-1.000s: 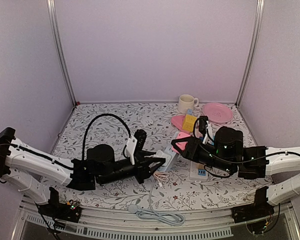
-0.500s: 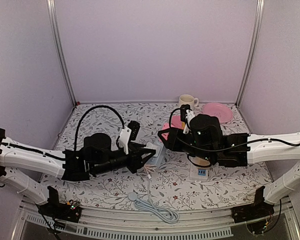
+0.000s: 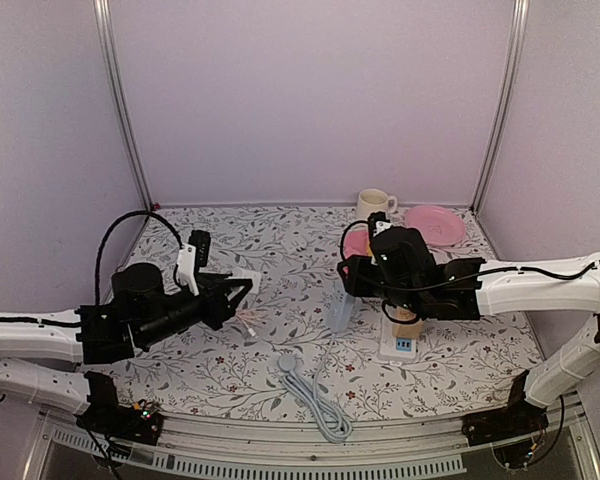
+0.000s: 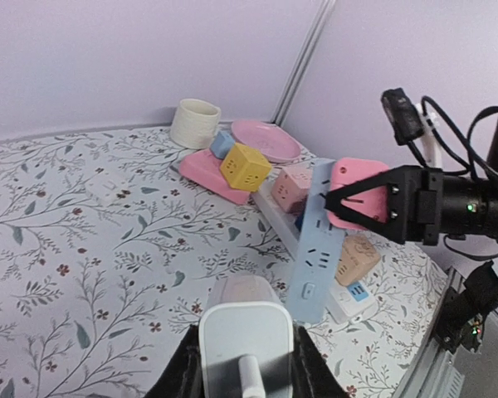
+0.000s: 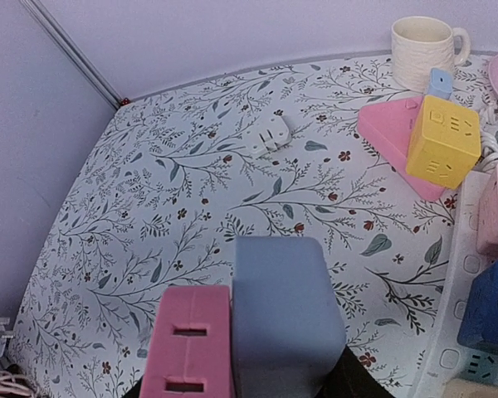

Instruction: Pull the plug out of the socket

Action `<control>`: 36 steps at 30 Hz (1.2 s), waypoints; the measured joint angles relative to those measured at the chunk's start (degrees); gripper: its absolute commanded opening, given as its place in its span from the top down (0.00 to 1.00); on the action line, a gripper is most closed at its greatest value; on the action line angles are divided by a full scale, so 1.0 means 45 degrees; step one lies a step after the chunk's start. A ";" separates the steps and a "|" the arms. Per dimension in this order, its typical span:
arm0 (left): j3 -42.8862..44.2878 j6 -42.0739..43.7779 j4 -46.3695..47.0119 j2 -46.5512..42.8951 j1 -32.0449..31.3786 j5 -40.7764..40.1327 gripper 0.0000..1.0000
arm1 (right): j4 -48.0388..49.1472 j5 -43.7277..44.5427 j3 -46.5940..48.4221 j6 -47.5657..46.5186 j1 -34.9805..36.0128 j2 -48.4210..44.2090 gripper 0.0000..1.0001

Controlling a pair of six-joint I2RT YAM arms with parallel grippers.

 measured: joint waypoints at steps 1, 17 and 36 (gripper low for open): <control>-0.0126 -0.0092 -0.0204 -0.0209 0.0214 -0.0107 0.91 | 0.0126 -0.0141 -0.0136 0.0000 0.0010 -0.0019 0.97; -0.2458 -0.3215 -0.1049 0.0593 0.7519 0.3206 0.93 | 0.1851 -0.2662 -0.1205 0.0481 0.0005 -0.0393 0.97; -0.2861 -0.4065 -0.1127 0.1098 0.8359 0.4095 0.03 | 0.2288 -0.3492 -0.1783 0.0797 0.0005 -0.1171 0.97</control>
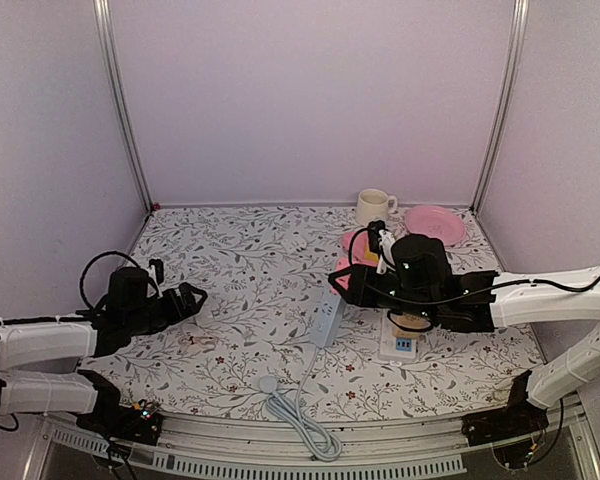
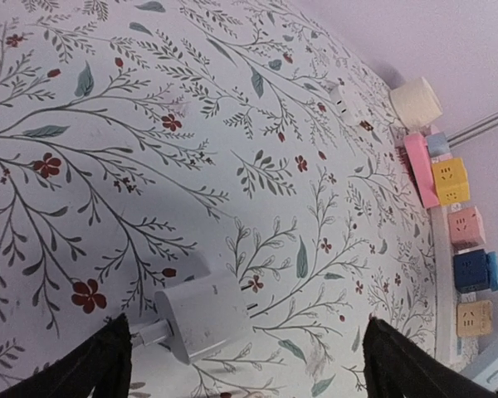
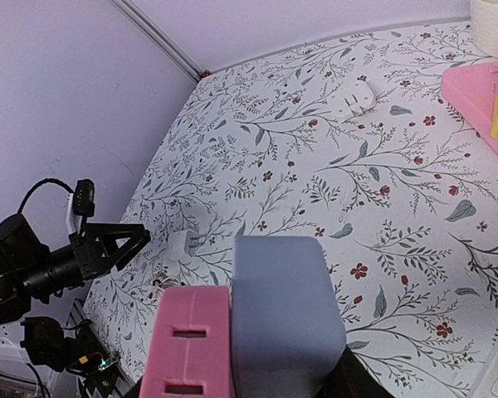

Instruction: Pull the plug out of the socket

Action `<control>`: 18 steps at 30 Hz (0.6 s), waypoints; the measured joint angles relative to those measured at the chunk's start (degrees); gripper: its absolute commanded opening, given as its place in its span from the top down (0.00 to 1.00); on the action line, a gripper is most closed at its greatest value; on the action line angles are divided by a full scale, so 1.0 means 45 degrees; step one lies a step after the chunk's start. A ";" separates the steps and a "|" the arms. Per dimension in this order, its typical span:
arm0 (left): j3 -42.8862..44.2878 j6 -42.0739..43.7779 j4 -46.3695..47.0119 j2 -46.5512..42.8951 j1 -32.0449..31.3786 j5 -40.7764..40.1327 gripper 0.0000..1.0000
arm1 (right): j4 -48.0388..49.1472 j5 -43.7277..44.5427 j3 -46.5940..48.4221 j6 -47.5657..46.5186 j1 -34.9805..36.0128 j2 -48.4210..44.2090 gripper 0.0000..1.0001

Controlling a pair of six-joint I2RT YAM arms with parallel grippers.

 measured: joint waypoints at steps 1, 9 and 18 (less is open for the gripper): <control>0.0005 0.0010 -0.0253 -0.0335 0.0000 -0.0180 0.03 | 0.0000 -0.0015 -0.0005 0.0010 0.0000 -0.0010 0.97; 0.0248 0.0330 -0.1744 -0.2720 -0.0345 -0.0719 0.03 | 0.0199 -0.0185 -0.0039 0.0029 0.0000 -0.0117 0.97; 0.1700 0.0903 -0.1477 -0.2035 -0.3983 -0.0641 0.03 | 0.0568 -0.0505 -0.0146 0.0112 0.0000 -0.0189 0.97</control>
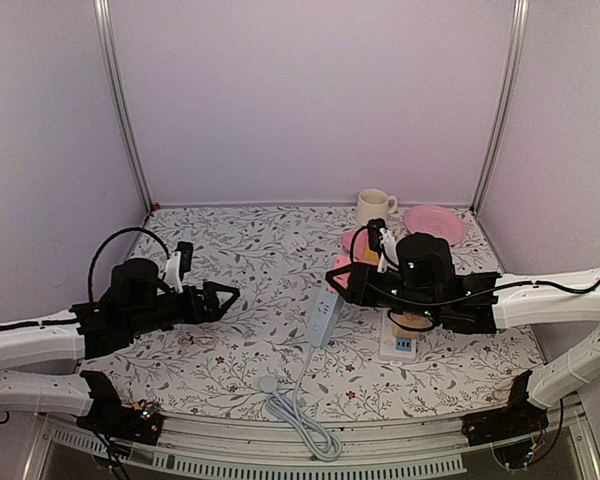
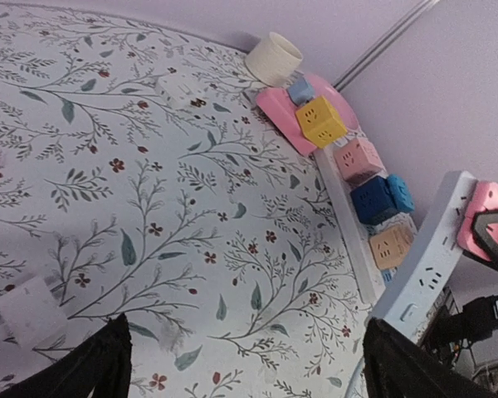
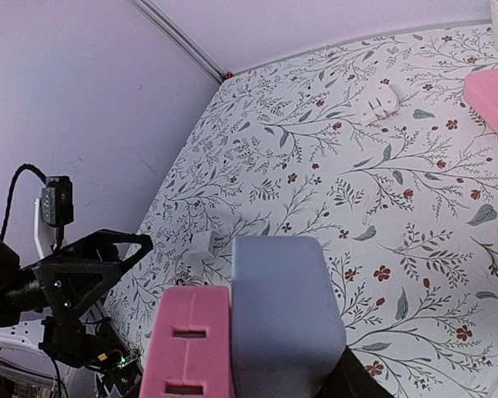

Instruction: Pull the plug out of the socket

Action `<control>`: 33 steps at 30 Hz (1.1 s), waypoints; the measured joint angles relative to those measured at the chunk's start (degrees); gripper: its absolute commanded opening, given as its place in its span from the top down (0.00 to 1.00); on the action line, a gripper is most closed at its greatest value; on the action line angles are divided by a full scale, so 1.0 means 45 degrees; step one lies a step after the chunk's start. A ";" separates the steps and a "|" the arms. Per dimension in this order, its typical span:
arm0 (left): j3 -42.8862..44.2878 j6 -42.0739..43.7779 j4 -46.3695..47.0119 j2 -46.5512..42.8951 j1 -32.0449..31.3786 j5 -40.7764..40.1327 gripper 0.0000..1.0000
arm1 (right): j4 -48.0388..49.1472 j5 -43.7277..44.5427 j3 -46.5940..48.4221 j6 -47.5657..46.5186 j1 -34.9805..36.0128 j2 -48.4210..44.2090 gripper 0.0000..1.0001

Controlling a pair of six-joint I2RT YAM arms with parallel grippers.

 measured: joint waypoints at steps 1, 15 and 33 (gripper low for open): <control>0.0063 0.0024 0.0180 0.0209 -0.0355 0.0024 0.03 | 0.0087 -0.0063 -0.0039 0.0010 0.0000 0.0000 0.97; 0.0228 0.0539 0.4784 0.3308 -0.3439 0.2336 0.03 | 0.2365 -0.2438 -0.0612 -0.0427 0.0000 -0.0403 0.96; 0.1467 0.0573 0.7922 0.5042 -0.4250 0.5197 0.66 | 0.5780 -0.7227 -0.0777 -0.1185 0.0000 0.0083 0.96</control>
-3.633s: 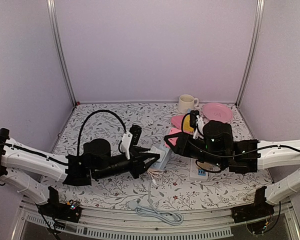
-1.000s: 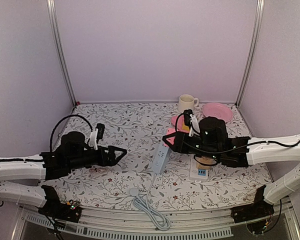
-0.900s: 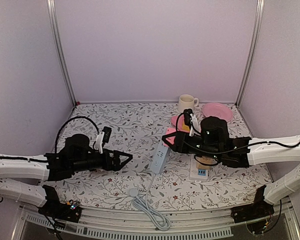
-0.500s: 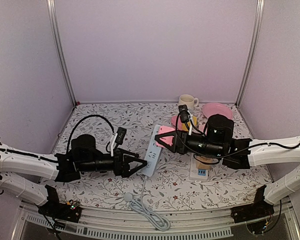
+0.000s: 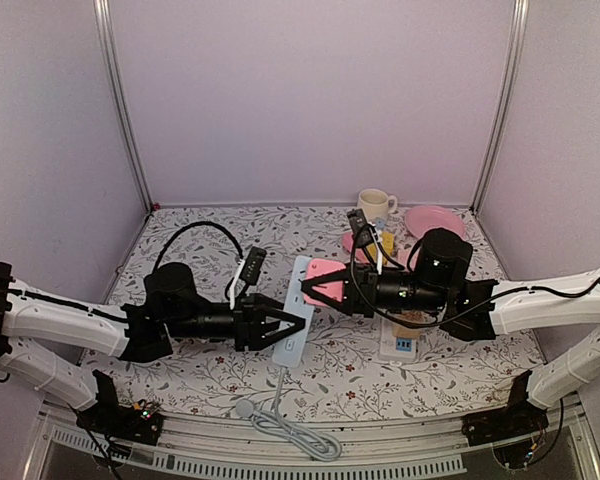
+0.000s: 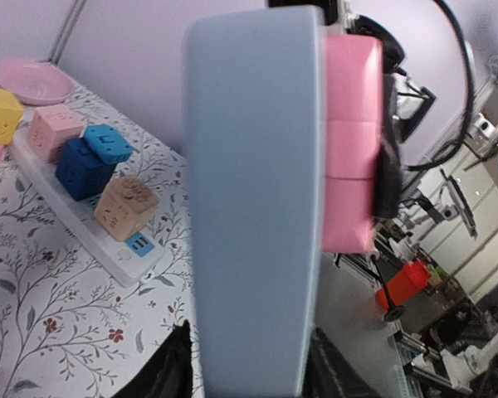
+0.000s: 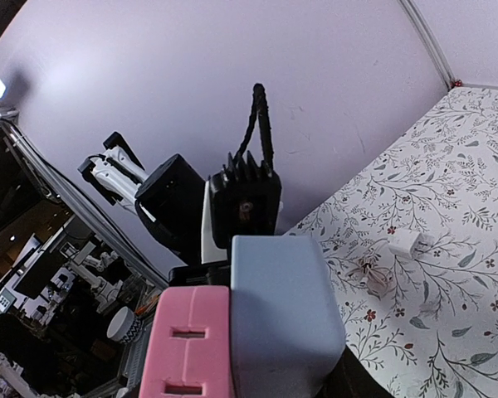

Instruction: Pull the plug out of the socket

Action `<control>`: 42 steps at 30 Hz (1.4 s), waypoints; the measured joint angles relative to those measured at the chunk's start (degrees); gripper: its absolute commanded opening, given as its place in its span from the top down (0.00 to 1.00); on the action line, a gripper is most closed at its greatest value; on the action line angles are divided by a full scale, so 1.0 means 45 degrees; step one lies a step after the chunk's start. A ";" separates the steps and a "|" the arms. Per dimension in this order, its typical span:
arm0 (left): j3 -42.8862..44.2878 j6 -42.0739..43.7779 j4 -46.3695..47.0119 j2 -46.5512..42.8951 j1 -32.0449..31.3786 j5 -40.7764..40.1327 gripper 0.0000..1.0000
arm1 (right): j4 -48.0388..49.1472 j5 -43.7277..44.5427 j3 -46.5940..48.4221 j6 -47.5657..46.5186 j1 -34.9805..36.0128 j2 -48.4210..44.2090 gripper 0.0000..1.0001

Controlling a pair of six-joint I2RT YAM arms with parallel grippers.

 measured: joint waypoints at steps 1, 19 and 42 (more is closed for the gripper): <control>0.0000 -0.0039 0.0146 0.0000 -0.0015 0.0092 0.73 | 0.0049 -0.0063 -0.0010 -0.0010 0.0000 0.0000 0.96; 0.0044 -0.0058 -0.0510 -0.0573 -0.0136 -0.0685 1.00 | 0.0248 0.0534 -0.0418 0.0078 -0.0015 -0.0374 0.23; 0.0131 0.0515 -0.2361 -0.1360 -0.0151 -0.2166 1.00 | 0.0214 0.0792 -0.0554 0.0583 -0.0010 -0.0840 0.76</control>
